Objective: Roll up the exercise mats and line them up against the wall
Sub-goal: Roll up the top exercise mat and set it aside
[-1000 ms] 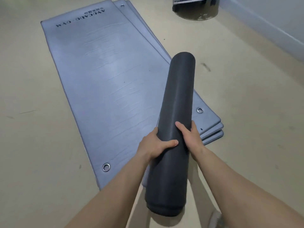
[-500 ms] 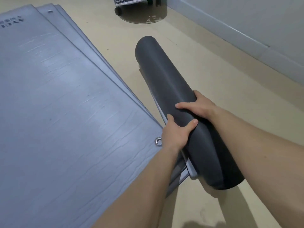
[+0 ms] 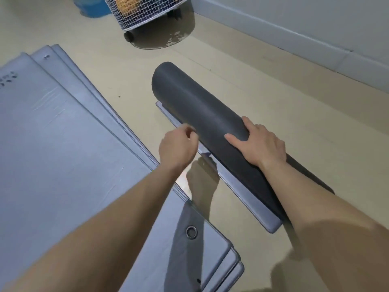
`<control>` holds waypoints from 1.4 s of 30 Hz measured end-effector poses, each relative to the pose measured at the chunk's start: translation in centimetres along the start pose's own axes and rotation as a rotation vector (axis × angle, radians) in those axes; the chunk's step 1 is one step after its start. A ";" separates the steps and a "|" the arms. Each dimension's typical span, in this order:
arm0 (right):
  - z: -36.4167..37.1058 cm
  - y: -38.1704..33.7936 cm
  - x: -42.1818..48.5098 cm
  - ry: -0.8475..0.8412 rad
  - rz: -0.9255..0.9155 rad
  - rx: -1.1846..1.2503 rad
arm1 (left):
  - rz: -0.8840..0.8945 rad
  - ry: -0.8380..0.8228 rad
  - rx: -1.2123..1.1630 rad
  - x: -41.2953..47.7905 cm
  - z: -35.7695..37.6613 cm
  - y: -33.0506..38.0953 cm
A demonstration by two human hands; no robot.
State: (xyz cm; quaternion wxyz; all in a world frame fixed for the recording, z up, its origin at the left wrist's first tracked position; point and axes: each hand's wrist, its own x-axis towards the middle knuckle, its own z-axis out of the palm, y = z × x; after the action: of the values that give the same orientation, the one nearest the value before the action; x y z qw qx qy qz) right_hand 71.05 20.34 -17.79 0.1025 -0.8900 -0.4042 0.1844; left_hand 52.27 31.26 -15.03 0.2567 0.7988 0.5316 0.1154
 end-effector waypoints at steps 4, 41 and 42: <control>1.6 -0.5 -0.9 0.087 -0.032 -0.122 | 0.396 0.095 0.367 11.5 -0.5 3.6; 6.8 -10.2 11.0 0.269 0.619 -0.054 | 0.634 -0.189 0.495 28.2 0.1 -0.6; 6.8 -10.4 10.9 0.262 0.627 -0.065 | 0.573 -0.227 0.572 29.6 -0.5 -1.7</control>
State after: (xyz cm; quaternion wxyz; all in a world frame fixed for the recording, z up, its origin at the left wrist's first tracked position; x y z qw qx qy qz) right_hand 67.77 35.63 -23.26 0.0634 -0.9899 -0.0998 0.0780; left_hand 62.74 58.79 -18.13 0.0389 0.9612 0.2667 -0.0591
